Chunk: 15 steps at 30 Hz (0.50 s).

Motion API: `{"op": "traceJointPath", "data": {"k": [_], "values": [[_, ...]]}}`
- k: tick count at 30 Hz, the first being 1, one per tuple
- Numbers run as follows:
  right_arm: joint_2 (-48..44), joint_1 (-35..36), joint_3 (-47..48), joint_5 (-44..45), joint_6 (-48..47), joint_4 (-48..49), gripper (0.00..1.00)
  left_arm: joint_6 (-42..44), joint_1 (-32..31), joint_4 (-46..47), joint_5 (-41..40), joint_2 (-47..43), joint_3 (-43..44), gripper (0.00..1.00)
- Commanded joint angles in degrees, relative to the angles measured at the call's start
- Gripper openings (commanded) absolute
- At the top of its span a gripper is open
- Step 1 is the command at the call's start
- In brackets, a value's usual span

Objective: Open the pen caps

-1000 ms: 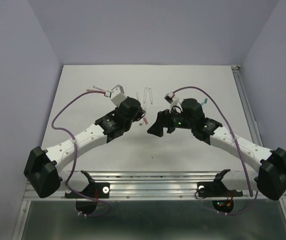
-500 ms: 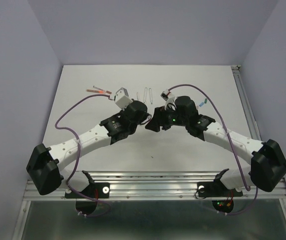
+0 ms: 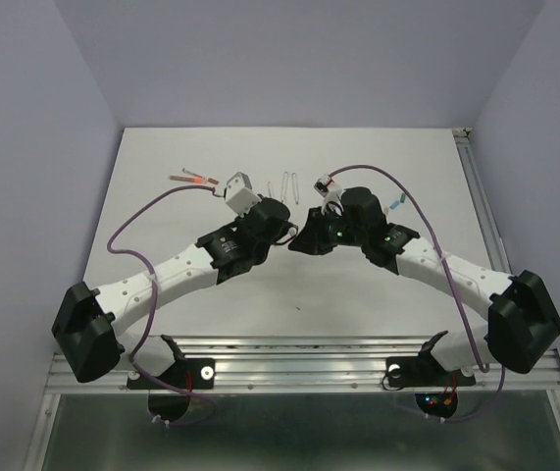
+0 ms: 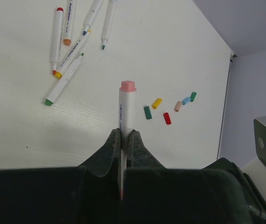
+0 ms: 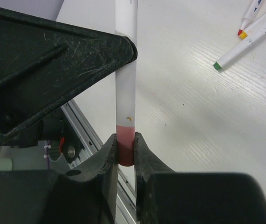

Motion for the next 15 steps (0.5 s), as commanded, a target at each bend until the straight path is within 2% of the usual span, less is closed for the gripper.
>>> {"op": "traceJointPath", "data": {"k": [1,4,8,11,15], "values": [[-2.1,0.9,2.1,-5.1,0.1,-1.2,0.01,1.5,0.2,2.9,-7.3,-0.1,3.1,0.0],[-5.9,1.0,-2.5,-9.0,1.6,-0.7,0.01,3.8,2.5,5.7,-10.4,1.1,3.3,0.0],[-10.7,1.7,-9.0,-11.5,4.7,2.6,0.01,5.7,8.6,7.0,-10.9,5.4,6.2,0.0],[-12.1,1.8,-12.0,-12.1,7.2,5.2,0.01,6.4,13.1,7.2,-8.6,9.5,9.7,0.0],[-14.3,1.8,-14.0,-11.5,7.6,4.6,0.01,8.5,15.1,7.4,-8.1,12.3,13.0,0.0]]}}
